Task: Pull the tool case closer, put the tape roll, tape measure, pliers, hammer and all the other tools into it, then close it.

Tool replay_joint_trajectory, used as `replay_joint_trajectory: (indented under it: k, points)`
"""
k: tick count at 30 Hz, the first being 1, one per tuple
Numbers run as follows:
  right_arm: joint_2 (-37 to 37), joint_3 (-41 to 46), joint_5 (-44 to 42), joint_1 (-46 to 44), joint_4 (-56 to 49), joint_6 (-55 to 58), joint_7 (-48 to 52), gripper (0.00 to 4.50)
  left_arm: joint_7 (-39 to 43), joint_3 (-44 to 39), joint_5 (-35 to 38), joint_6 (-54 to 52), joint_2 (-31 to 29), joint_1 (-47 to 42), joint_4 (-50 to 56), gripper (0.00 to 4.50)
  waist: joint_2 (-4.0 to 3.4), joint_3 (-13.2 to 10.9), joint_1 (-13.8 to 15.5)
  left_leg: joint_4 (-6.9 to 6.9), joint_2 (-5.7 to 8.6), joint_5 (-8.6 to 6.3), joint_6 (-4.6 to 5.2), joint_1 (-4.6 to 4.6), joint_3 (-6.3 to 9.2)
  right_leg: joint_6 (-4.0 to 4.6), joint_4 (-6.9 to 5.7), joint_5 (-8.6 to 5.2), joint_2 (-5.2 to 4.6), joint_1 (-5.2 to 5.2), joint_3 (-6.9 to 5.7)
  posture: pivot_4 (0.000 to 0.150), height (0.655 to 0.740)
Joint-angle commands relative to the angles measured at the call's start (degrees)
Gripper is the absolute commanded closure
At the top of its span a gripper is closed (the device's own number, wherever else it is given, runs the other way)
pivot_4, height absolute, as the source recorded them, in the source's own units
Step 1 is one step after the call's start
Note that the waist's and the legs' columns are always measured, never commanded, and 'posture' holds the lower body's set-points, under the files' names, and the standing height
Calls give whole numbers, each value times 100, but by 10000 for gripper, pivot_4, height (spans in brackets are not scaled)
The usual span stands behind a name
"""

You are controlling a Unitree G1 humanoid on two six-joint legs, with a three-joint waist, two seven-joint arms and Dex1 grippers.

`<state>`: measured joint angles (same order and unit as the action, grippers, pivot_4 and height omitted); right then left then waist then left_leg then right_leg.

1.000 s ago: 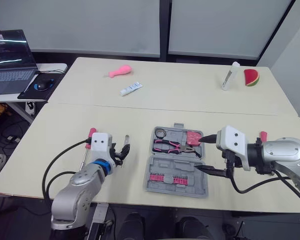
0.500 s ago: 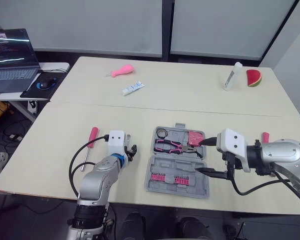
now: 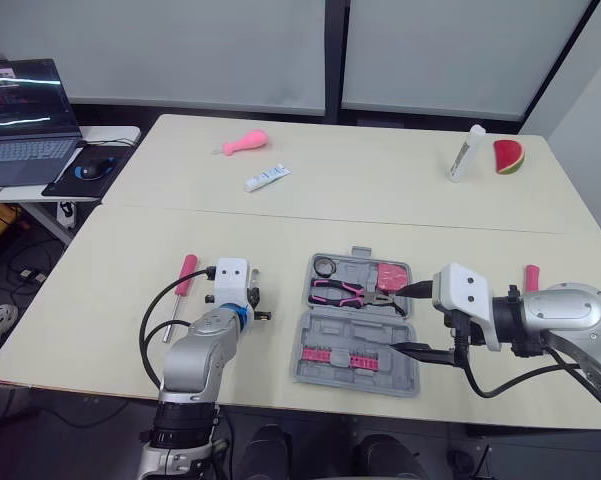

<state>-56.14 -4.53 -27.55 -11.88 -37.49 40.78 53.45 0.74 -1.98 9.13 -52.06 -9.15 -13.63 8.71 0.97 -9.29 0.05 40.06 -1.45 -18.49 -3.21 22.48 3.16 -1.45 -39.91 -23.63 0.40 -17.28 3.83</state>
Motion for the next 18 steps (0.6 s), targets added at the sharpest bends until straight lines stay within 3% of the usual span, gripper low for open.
replay_joint_trajectory:
  k: [1, 11, 18]
  points:
    - [23, 154, -84, -119, -184, 37, -44, 0, 52, -11, -34, -183, -13, 126, -186, 43371, 0, 0, 0, 0, 0, 0, 0, 0, 0, 0, 0, 0, 0, 0, 0, 1500, 7400]
    - [6, 206, -193, -215, -225, 198, -77, 0, 420, -83, 75, -550, -327, 311, 419, 43369, 0, 0, -15, -2, -2, 0, 0, 0, -6, 0, 3, 0, 0, -2, 6, 1500, 7400]
    - [-31, 276, -270, -246, -245, 258, -31, 0, 997, 47, 275, -895, -922, 539, 1259, 43369, 4, -2, -16, -6, -4, 0, 0, 2, -3, 0, 6, 0, 0, -5, 4, 1500, 7400]
